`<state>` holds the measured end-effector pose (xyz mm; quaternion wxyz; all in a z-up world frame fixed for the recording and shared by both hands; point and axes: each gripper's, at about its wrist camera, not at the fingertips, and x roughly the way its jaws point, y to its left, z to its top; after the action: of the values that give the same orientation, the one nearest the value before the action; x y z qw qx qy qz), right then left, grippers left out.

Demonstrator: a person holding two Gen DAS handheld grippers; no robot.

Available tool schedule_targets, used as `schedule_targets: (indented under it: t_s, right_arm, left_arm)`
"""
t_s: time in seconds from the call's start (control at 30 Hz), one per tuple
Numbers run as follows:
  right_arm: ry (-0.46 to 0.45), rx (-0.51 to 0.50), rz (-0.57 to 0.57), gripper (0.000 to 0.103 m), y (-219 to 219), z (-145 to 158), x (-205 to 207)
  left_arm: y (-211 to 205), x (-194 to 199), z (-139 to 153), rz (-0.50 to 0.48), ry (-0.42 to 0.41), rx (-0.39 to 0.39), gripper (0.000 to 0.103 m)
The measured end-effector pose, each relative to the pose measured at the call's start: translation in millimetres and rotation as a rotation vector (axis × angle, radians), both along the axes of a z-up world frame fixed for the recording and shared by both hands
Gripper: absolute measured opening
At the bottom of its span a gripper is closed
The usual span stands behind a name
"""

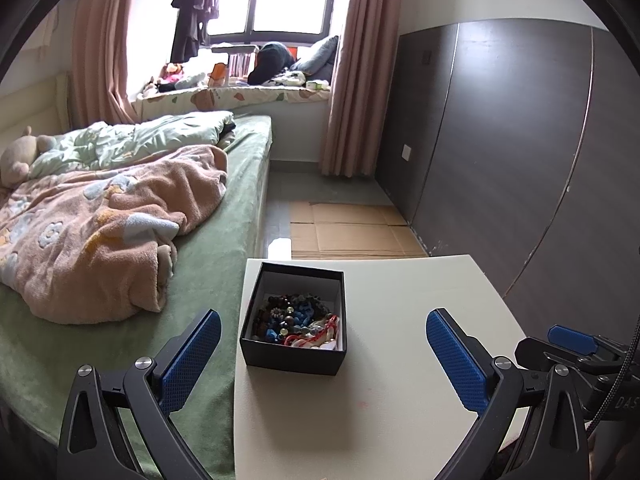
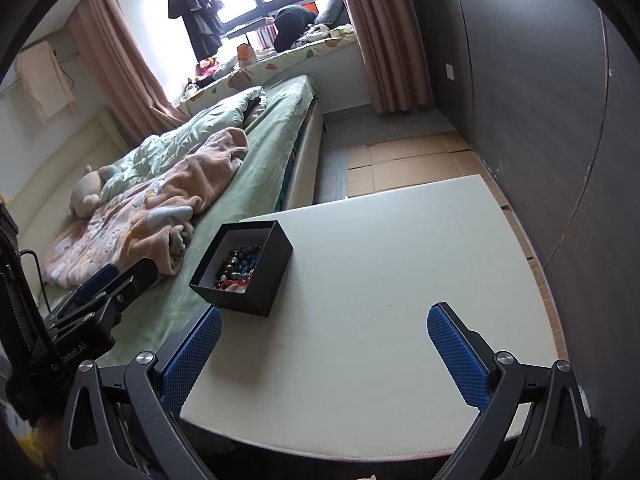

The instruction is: Organize jewelry

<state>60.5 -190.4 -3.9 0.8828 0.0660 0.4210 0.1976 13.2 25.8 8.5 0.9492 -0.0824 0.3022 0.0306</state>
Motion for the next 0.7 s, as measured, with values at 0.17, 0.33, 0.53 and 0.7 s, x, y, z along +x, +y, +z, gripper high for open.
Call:
schedule_targets:
  t_s: [0.17,0.33,0.53,0.7]
  right_arm:
    - [0.005,0.001,-0.006,0.103,-0.7,-2.2,-1.6]
    - [0.007,0.001,-0.006,0.103,-1.0,-2.8,-1.9]
    - [0.013,-0.017,-0.007,0.103,-0.6,-6.0,-2.9]
    - [0.017,-0.012,-0.018,0.103,-3.4,-6.0,-1.7]
  left_arm:
    - [-3.5,-1.4,-0.4,-0.006,0.004,0.001,0.103]
    - [-4.2,-2.6,-0.9,-0.006,0.007,-0.001,0.103]
    - [-4.1,-2.6,-1.0,-0.01,0.01,-0.006,0.103]
    - [-5.0,-1.2,-2.5,-0.017,0.016,-0.001,0.102]
